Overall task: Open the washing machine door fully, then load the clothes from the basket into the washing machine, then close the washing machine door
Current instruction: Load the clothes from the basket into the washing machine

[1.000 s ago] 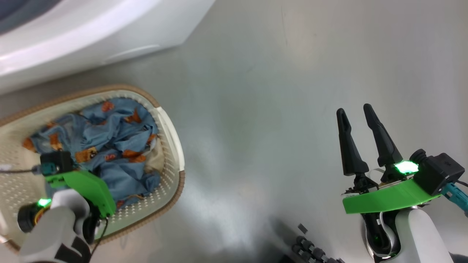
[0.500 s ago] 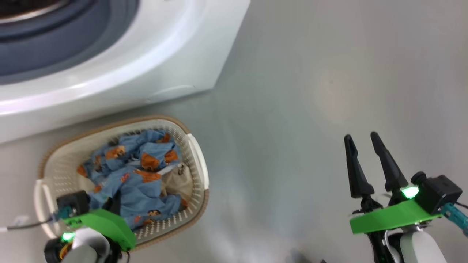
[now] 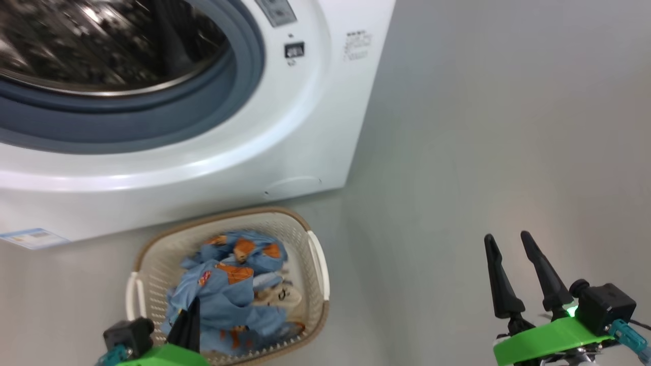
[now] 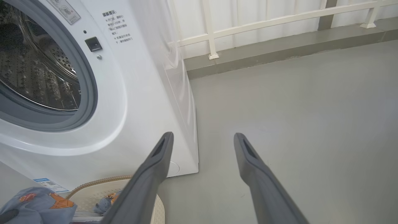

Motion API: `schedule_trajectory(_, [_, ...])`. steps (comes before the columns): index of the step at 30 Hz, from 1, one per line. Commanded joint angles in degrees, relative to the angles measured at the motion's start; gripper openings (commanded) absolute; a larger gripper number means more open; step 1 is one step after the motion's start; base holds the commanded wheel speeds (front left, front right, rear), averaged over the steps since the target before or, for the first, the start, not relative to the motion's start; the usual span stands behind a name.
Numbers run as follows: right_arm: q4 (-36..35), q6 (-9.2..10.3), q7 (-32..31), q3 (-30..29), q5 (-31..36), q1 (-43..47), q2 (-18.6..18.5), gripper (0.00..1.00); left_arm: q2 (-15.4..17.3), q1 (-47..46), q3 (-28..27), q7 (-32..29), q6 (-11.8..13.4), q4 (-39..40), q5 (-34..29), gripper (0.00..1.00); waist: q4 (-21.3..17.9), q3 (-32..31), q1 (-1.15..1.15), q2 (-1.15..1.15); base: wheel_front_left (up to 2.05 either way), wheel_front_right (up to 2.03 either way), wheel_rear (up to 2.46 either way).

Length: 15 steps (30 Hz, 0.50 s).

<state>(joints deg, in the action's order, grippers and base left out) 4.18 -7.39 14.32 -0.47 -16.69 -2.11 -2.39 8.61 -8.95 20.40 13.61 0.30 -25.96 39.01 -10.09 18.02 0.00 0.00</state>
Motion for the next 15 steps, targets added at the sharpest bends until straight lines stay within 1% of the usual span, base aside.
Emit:
schedule_trajectory(1, [-1.01,-0.10,0.68,1.04,0.67,1.00,-0.49,1.00,1.70,1.92,-1.60,0.13,1.19,4.08,-0.95,0.00,4.26,-5.96,0.00,0.00,0.00,0.00,0.00])
schedule_trajectory(5, [-0.69,-0.10,0.68,0.92,0.99,2.48,-0.49,1.00,2.80,6.52,-2.34,-0.21,4.35,12.75,-1.33,0.00,4.85,-8.70,0.00,0.00,0.00,0.00,0.00])
schedule_trajectory(9, [-0.62,-0.10,0.68,0.49,1.23,4.43,-0.49,1.00,3.62,11.33,-2.88,-0.10,7.18,19.78,-2.08,0.00,5.11,-11.36,0.00,0.00,0.00,0.00,0.00])
schedule_trajectory(12, [-0.76,-0.10,0.68,-0.01,1.61,5.92,-0.49,1.00,3.91,14.55,-2.89,0.10,8.59,23.84,-2.74,0.00,5.31,-13.00,0.00,0.00,0.00,0.00,0.00])
schedule_trajectory(15, [-0.81,-0.10,0.68,-0.58,2.07,7.26,-0.56,1.00,4.08,16.84,-2.84,0.49,9.43,27.22,-3.92,0.00,5.59,-14.80,0.00,0.00,0.00,0.00,0.00])
